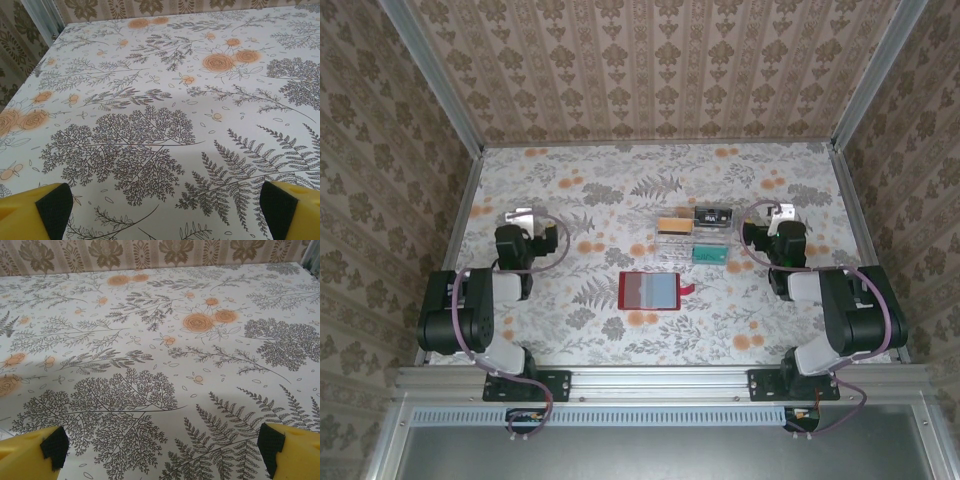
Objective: Take the credit cards out of the card holder
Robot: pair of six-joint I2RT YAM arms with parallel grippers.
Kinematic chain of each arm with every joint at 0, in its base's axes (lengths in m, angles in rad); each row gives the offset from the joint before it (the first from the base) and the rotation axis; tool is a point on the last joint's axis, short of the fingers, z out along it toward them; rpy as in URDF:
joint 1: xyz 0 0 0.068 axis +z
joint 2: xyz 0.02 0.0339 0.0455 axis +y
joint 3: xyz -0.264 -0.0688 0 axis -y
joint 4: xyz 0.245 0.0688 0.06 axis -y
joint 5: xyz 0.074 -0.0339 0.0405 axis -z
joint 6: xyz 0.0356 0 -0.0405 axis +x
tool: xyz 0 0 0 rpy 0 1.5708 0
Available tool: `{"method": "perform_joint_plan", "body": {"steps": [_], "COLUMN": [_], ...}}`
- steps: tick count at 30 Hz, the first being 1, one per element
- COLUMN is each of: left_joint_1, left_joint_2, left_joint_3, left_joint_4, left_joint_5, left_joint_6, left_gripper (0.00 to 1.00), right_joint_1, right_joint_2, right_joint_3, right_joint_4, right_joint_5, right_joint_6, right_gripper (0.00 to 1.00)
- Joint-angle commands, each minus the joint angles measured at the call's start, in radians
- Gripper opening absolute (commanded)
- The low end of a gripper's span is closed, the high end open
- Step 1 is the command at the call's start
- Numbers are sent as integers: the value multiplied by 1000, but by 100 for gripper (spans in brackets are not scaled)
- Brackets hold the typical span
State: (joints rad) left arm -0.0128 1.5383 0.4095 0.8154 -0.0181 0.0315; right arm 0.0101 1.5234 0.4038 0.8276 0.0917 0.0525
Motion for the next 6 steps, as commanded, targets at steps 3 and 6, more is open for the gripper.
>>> {"method": "perform_joint_plan", "body": {"steps": [3, 6], "left_joint_1": [-5, -7], "left_joint_2": [-4, -5], "left_joint_3": [2, -1], "left_joint_4": [24, 27], "left_joint_5": [11, 9], "left_joint_6": [21, 22], "left_gripper": [100, 100], "right_joint_1": [-2, -1], "right_joint_2": [3, 3], "right_joint_3": [-2, 0], "right_joint_4": [31, 30], "right_joint_5": [-22, -21], "right_joint_6": [-10, -10], "right_gripper": [100, 100]}}
